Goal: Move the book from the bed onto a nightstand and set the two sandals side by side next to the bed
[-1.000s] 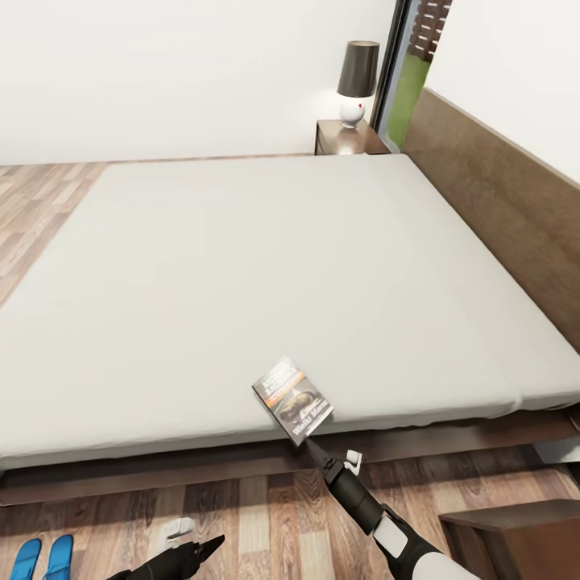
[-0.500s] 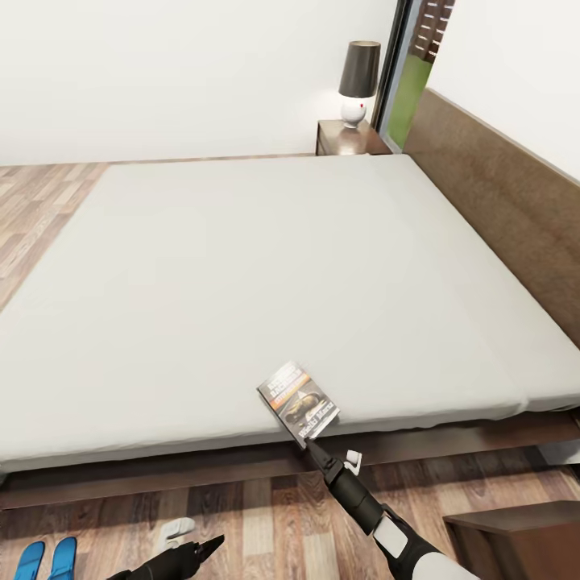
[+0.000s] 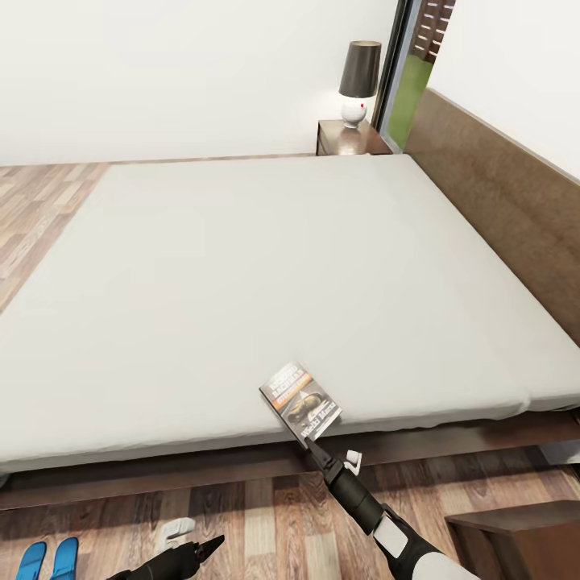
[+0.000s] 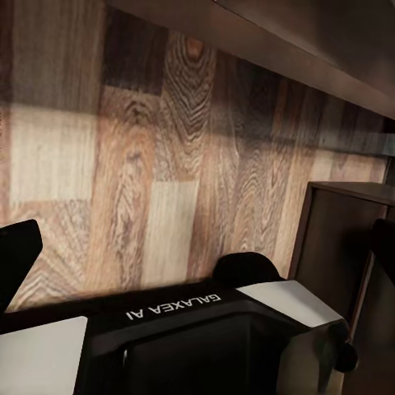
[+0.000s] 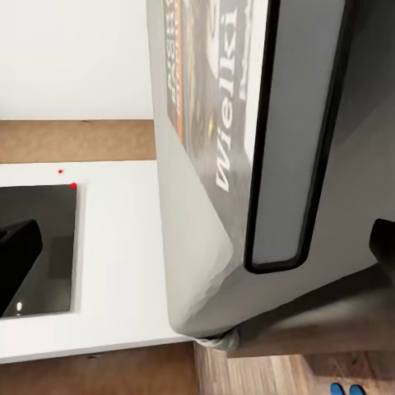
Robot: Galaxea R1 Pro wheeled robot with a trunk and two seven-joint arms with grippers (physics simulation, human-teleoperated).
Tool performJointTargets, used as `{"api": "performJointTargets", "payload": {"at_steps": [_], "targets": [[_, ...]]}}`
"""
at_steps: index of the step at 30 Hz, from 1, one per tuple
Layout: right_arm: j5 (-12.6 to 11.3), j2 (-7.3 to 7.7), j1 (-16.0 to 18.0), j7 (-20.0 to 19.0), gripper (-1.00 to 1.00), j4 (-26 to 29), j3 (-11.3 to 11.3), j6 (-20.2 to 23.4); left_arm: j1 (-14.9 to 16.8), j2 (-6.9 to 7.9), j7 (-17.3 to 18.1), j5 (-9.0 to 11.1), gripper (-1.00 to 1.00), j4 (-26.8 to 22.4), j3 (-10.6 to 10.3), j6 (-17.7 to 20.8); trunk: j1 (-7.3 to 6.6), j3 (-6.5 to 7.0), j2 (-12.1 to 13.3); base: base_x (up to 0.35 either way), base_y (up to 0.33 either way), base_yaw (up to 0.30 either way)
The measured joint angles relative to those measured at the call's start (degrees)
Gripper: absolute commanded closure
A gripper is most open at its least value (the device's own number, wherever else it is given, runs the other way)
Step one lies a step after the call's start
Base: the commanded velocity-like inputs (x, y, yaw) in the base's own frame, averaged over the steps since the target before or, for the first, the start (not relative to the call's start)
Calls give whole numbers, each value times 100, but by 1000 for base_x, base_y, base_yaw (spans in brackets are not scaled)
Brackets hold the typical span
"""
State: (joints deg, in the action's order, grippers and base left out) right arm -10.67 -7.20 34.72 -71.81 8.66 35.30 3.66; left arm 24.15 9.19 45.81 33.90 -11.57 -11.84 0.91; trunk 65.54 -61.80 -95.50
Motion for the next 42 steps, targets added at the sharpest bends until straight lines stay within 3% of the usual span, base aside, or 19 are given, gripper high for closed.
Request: {"api": "performJointTargets", "payload": {"at_steps": [12, 13, 38, 42], "targets": [[-3, -3, 0, 2, -100, -3, 4, 0, 0, 0, -2, -2, -100, -1, 0, -2, 0, 0, 0, 91, 0, 0], [-2, -2, 0, 2, 100, -5, 5, 0, 0, 0, -2, -2, -100, -2, 0, -2, 0, 0, 0, 4, 0, 0], [-15, 0, 1, -1, 100, -8, -1, -11, 0, 0, 13, -2, -100, -2, 0, 9, 0, 0, 0, 0, 0, 0], [-13, 0, 0, 1, 100, -8, 4, 0, 0, 0, 14, -2, -100, -2, -2, 12, -87, 71, 159, 0, 0, 0]]}}
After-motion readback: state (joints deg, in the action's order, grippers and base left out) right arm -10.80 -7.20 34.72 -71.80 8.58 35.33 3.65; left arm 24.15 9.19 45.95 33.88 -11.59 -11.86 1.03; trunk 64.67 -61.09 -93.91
